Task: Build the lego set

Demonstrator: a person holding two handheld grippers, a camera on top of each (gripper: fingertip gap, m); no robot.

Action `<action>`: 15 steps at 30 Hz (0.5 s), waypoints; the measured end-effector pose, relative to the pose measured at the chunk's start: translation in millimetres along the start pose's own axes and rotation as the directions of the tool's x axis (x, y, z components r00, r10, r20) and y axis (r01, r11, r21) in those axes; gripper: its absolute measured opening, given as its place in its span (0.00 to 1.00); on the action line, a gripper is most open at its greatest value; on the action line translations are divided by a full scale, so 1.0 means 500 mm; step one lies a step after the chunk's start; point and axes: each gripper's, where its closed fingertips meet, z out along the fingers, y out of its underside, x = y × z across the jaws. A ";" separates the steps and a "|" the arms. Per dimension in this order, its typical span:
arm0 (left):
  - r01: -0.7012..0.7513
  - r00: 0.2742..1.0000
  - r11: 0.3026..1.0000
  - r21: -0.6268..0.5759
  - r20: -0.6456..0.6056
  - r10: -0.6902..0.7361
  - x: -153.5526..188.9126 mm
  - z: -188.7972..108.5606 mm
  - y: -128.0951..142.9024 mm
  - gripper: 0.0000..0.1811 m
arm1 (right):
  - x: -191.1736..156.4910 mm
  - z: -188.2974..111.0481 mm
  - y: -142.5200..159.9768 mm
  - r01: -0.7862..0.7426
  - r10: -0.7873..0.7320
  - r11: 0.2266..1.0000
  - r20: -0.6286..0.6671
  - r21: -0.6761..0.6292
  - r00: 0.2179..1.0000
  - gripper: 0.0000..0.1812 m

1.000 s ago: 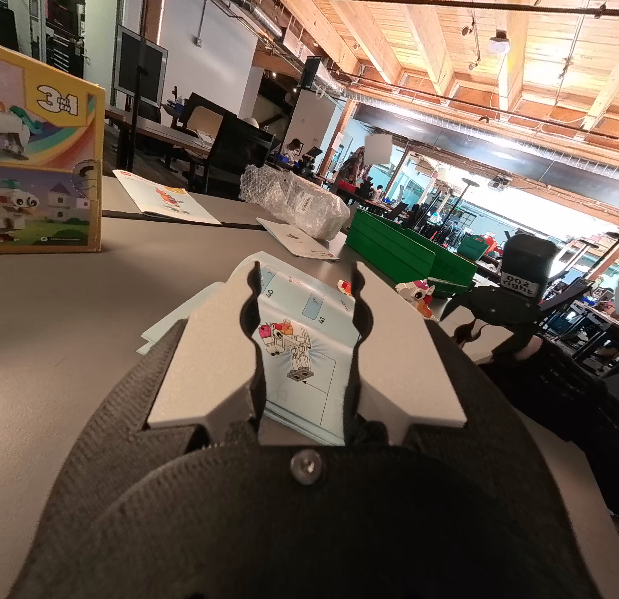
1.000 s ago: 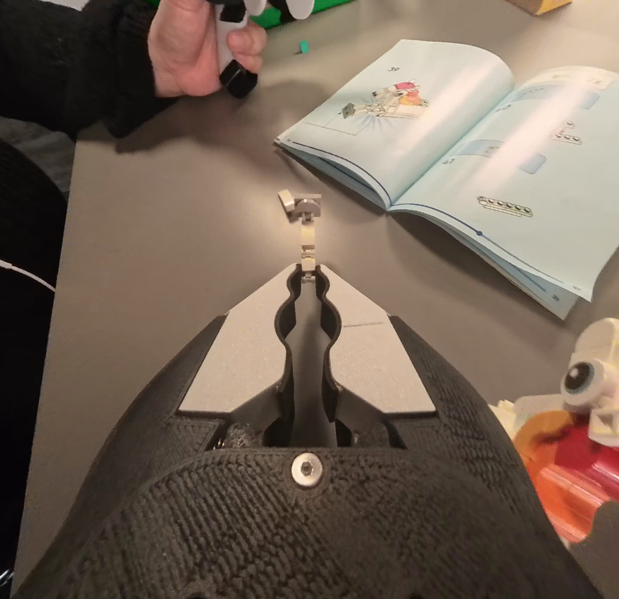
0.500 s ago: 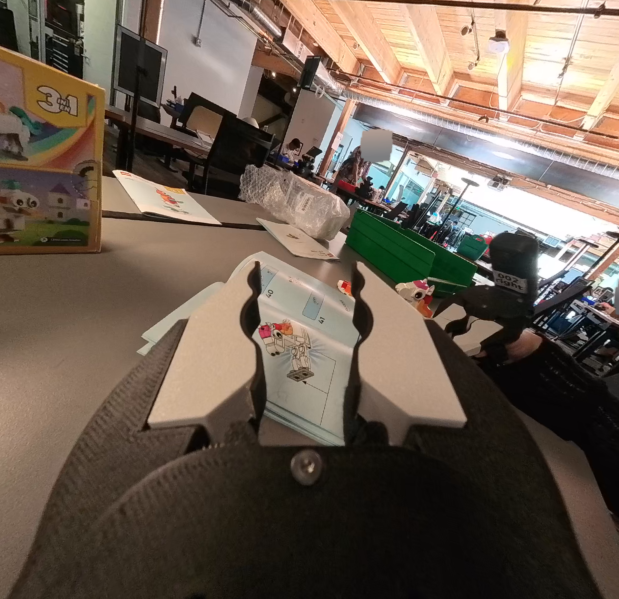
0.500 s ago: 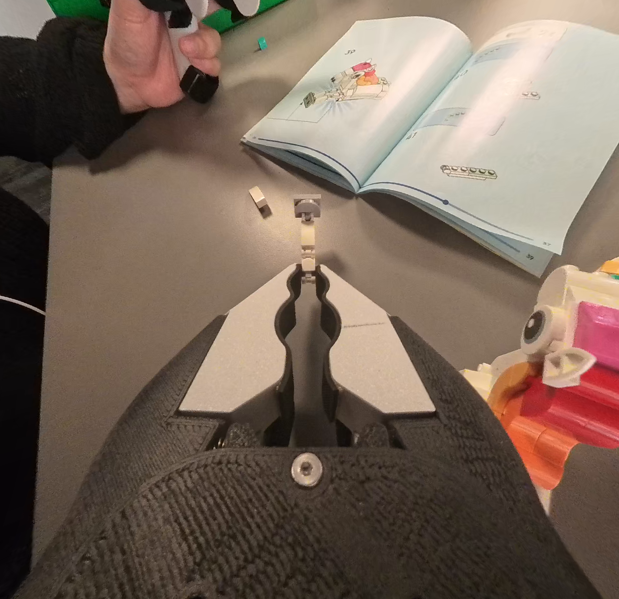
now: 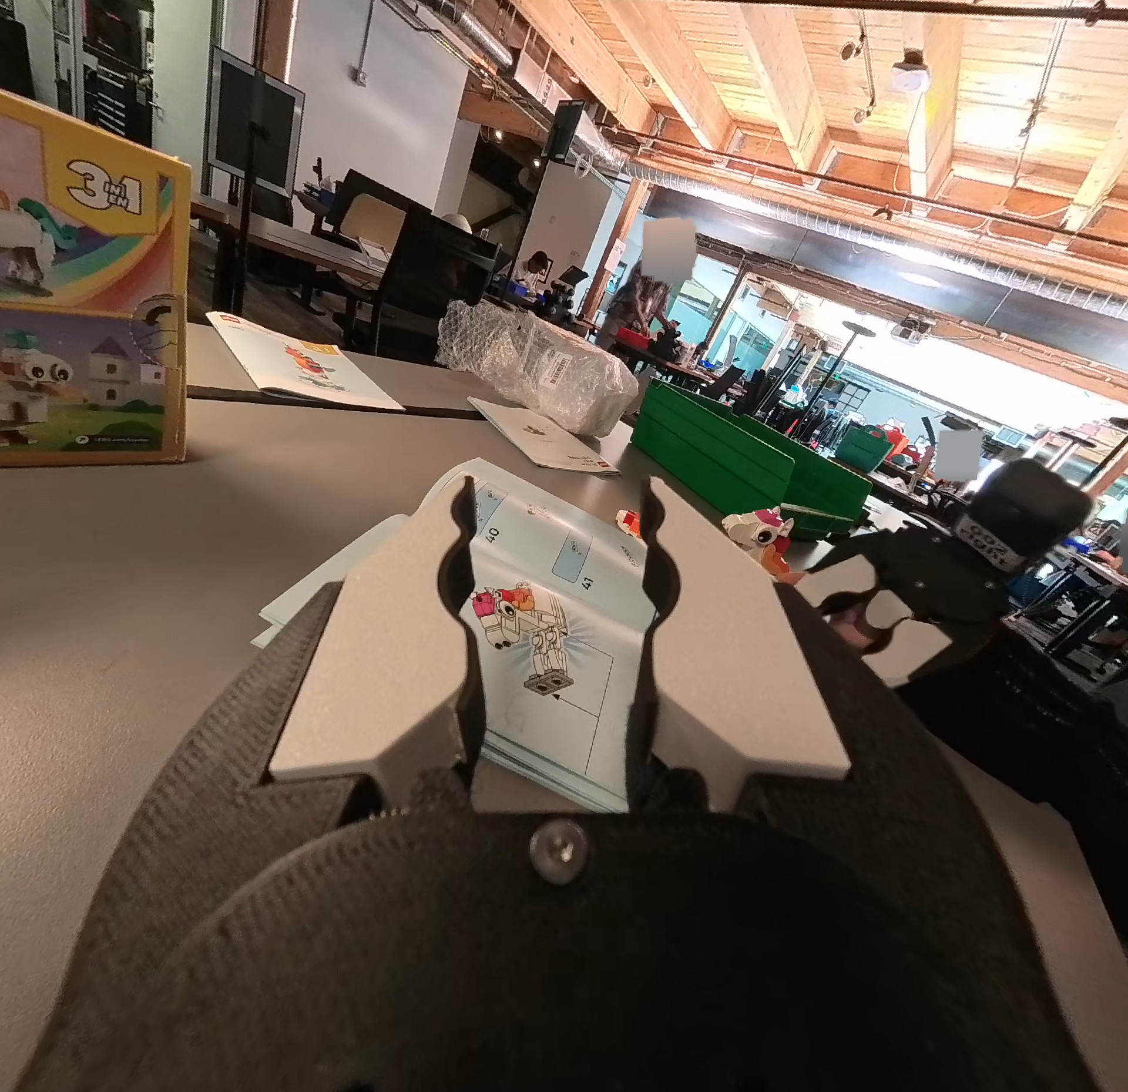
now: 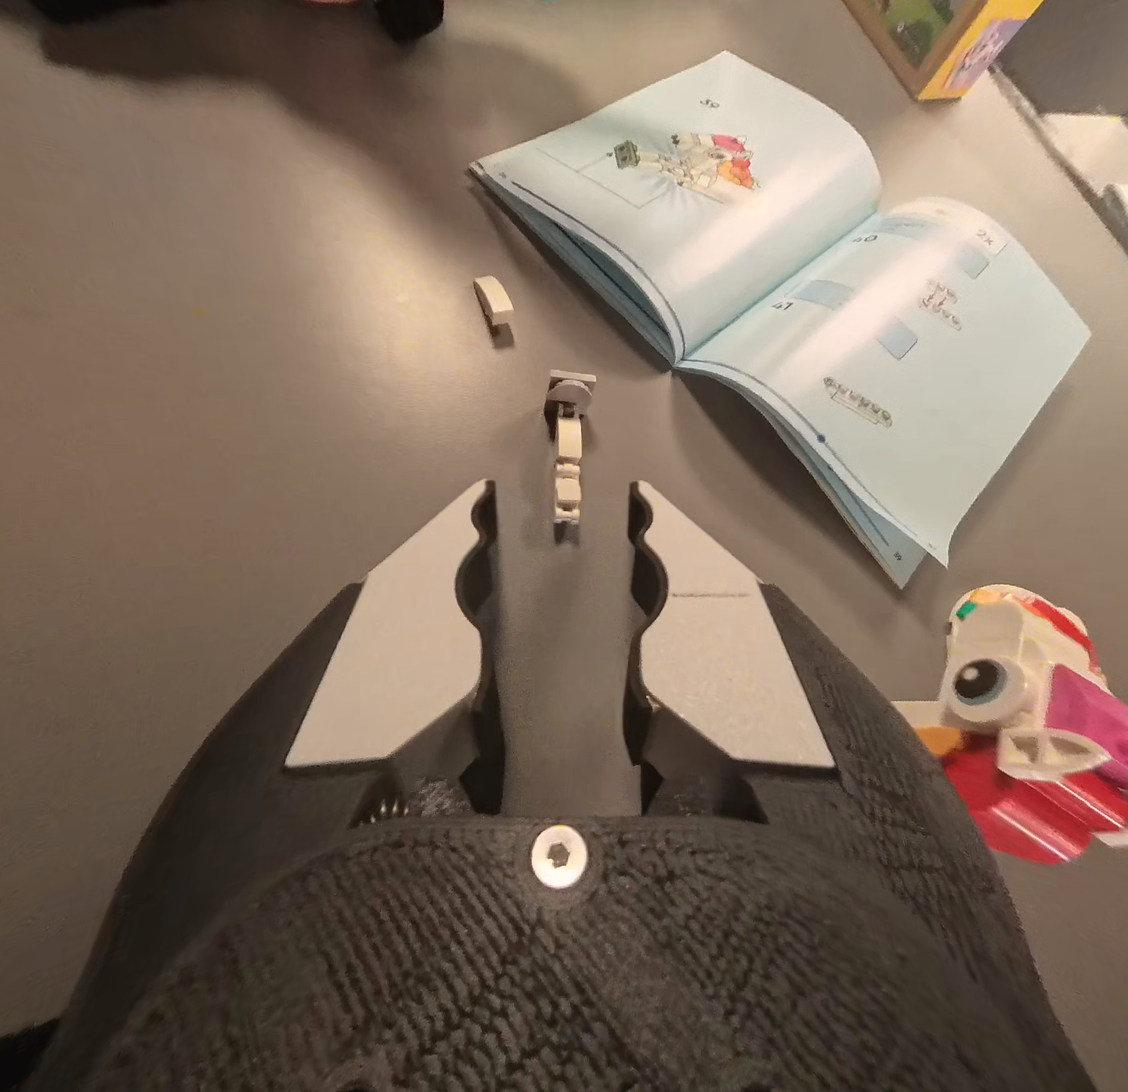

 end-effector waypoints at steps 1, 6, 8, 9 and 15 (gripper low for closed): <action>-0.001 1.000 1.000 0.000 0.000 0.001 0.000 0.000 0.000 0.29 | 0.003 -0.006 -0.009 0.021 -0.020 0.999 -0.021 0.035 1.000 0.24; -0.077 0.997 0.997 -0.008 0.003 0.077 0.008 0.001 -0.001 0.29 | 0.070 -0.094 -0.096 0.221 -0.108 0.931 -0.359 0.292 0.927 0.27; -0.173 0.985 0.985 -0.012 0.015 0.174 0.017 0.002 -0.004 0.29 | 0.113 -0.172 -0.145 0.368 -0.081 0.853 -0.604 0.370 0.793 0.28; -0.222 0.975 0.975 -0.009 0.015 0.222 0.025 0.002 -0.006 0.29 | 0.128 -0.213 -0.160 0.432 -0.048 0.818 -0.703 0.381 0.710 0.27; -0.514 0.858 0.858 -0.008 0.022 0.514 0.075 0.003 -0.003 0.29 | 0.170 -0.347 -0.161 0.540 0.086 0.791 -0.927 0.286 0.365 0.21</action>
